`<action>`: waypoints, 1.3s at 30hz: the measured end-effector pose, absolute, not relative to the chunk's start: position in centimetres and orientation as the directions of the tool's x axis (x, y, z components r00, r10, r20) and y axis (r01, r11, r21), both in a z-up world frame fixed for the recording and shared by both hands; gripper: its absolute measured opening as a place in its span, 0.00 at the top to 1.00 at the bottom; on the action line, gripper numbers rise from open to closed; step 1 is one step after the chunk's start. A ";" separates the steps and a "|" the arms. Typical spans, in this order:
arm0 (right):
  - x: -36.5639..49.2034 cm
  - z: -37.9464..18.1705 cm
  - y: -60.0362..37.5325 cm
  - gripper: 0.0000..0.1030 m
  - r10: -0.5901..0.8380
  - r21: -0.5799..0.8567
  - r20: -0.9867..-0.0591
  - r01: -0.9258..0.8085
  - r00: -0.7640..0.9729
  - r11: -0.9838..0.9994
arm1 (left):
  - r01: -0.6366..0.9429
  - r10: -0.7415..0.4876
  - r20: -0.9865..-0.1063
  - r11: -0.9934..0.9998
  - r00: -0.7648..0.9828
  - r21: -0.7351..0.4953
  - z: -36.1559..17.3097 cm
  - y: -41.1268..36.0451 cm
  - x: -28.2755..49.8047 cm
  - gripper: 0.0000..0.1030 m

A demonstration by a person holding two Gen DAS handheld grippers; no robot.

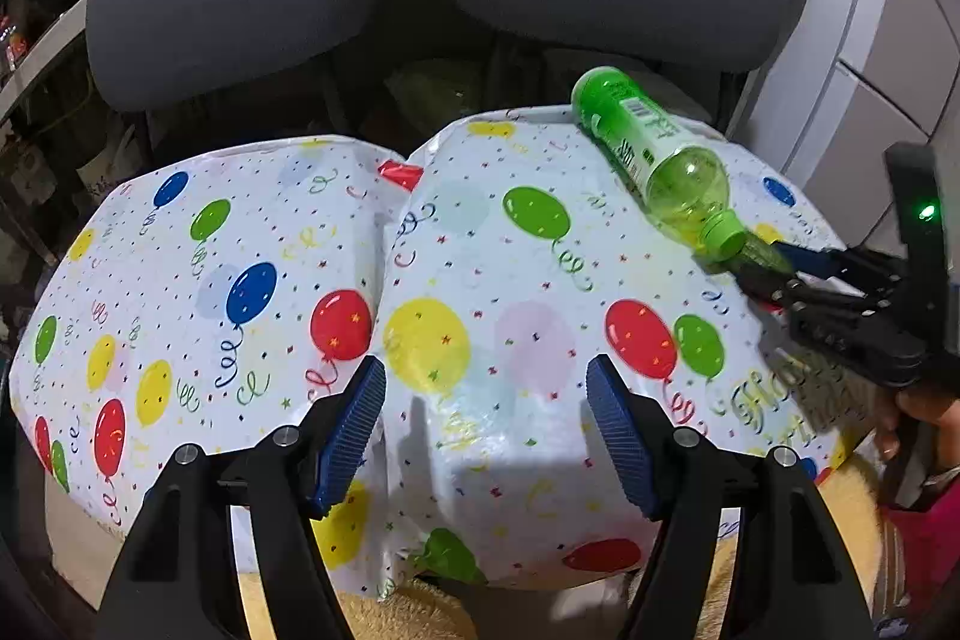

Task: Collect trash
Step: 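Grasp the green bottle with the left gripper while the right grasps the cucumber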

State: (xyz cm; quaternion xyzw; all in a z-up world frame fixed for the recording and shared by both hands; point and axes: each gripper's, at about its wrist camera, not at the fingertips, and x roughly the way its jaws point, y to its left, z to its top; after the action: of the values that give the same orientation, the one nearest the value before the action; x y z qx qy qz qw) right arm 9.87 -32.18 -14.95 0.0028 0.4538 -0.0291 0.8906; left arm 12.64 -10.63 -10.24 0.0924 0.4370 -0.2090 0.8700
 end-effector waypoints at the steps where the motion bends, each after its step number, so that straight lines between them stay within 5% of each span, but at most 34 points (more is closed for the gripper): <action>1: 9.8 -14.9 -32.2 0.65 -0.050 -0.023 -0.809 0.055 0.585 0.998 | 0.442 -0.280 -0.801 0.897 0.530 -0.020 -10.4 -10.6 12.6 0.32; 11: 5.0 -12.6 -33.4 0.67 -0.060 0.048 -0.778 0.155 0.625 0.987 | 0.462 -0.298 -0.805 0.887 0.513 -0.033 -10.3 -11.4 12.2 0.32; 25: 0.1 -9.1 -37.4 0.67 -0.211 0.085 -0.666 0.354 0.715 0.932 | 0.528 -0.446 -0.799 0.827 0.404 -0.194 -8.9 -24.1 18.0 0.26; 29: -0.4 -8.9 -39.0 0.67 -0.243 0.079 -0.657 0.386 0.714 0.919 | 0.499 -0.439 -0.809 0.840 0.392 -0.214 -10.0 -26.3 19.7 0.19; 39: -0.5 -9.8 -39.9 0.67 -0.236 0.088 -0.673 0.392 0.701 0.916 | 0.466 -0.376 -0.851 0.866 0.366 -0.182 -13.5 -29.5 22.7 0.19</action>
State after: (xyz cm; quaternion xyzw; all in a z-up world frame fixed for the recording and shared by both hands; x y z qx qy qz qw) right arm -0.49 -39.91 -9.80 0.1129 0.3464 -0.1716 0.9153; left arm 22.70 -29.53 -13.53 0.0450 0.5018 -0.2551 0.8253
